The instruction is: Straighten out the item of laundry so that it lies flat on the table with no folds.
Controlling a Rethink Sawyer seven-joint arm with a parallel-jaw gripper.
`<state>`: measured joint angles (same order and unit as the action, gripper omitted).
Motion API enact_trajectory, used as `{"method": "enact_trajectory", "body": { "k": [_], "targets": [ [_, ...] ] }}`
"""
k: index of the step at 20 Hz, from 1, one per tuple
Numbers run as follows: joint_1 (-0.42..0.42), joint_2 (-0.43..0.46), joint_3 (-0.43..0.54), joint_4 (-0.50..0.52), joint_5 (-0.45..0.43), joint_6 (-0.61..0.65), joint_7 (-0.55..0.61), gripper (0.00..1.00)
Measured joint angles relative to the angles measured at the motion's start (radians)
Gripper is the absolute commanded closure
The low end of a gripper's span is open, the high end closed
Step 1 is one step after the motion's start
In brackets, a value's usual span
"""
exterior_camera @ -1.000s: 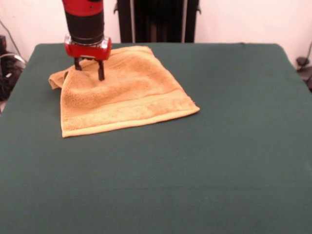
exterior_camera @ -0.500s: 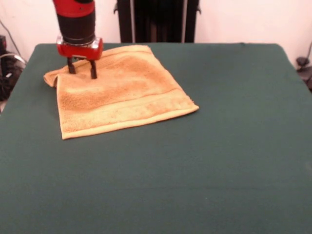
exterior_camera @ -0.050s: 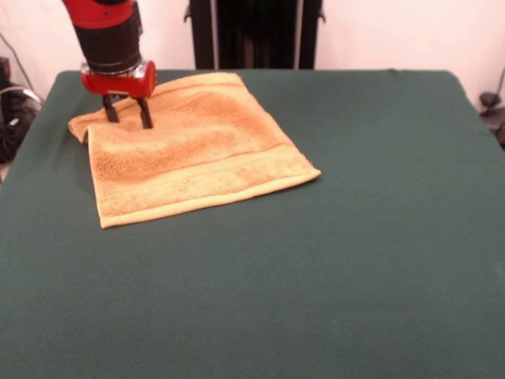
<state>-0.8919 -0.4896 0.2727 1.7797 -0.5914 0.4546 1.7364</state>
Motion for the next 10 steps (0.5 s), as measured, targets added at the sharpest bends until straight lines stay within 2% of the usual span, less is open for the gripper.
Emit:
{"method": "enact_trajectory", "body": {
  "k": [3, 10],
  "targets": [
    [-0.025, 0.002, 0.028, -0.001, -0.009, 0.022, 0.000, 0.00],
    [-0.026, 0.003, 0.033, -0.005, -0.018, 0.034, 0.000, 0.00]
  ]
}}
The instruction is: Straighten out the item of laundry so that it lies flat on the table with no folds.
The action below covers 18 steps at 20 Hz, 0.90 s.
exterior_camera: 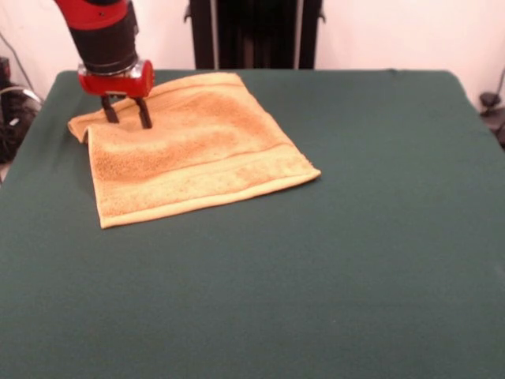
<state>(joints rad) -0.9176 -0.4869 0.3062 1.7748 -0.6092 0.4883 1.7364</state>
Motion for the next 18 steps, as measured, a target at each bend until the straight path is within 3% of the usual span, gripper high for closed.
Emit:
{"method": "enact_trajectory", "body": {
  "k": [11, 18],
  "targets": [
    [-0.004, -0.002, 0.010, 0.001, -0.021, 0.004, 0.000, 0.00],
    [-0.071, 0.006, 0.070, 0.004, -0.022, 0.040, 0.000, 0.00]
  ]
}}
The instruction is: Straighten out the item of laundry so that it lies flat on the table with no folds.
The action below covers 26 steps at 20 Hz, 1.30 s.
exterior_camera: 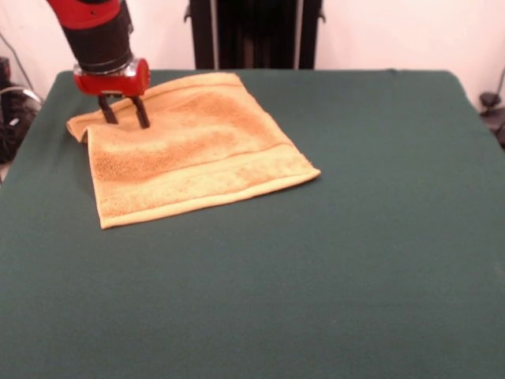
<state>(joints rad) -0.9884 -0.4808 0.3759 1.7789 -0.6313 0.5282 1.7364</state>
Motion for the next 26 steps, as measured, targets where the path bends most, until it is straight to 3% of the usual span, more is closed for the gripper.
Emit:
{"method": "enact_trajectory", "body": {
  "k": [7, 26],
  "targets": [
    [-0.050, 0.009, 0.052, -0.001, -0.010, 0.043, 0.000, 0.00],
    [-0.085, 0.025, 0.100, -0.022, -0.023, 0.114, -0.002, 0.00]
  ]
}}
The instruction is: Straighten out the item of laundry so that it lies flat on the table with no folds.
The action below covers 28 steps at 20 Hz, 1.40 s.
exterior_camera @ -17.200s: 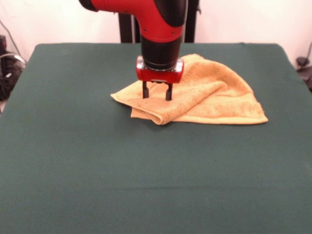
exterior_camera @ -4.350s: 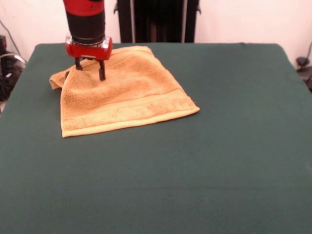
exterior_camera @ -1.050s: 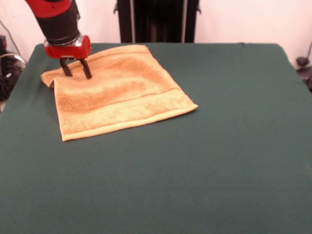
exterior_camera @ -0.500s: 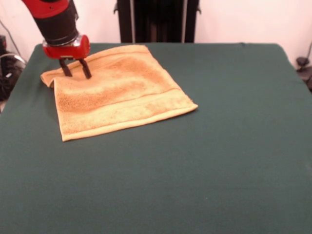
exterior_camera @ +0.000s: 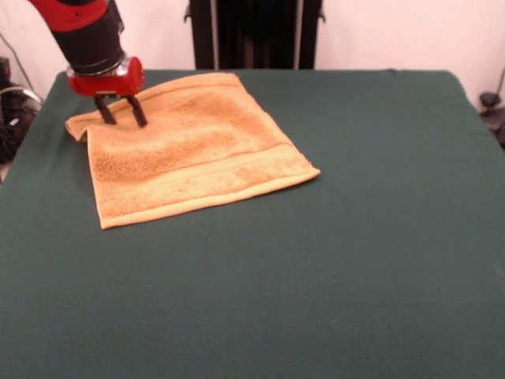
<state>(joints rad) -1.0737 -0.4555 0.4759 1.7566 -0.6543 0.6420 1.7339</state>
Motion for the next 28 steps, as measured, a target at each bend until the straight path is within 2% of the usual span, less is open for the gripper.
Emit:
{"method": "enact_trajectory", "body": {
  "k": [7, 13, 23, 28],
  "targets": [
    [-0.052, 0.031, 0.067, -0.031, -0.005, 0.104, -0.015, 0.00],
    [-0.050, 0.033, 0.084, -0.041, -0.033, 0.137, -0.015, 0.00],
    [0.022, 0.001, 0.054, -0.041, -0.113, 0.133, -0.015, 0.00],
    [0.096, -0.045, -0.011, -0.041, -0.154, 0.099, -0.015, 0.00]
  ]
}}
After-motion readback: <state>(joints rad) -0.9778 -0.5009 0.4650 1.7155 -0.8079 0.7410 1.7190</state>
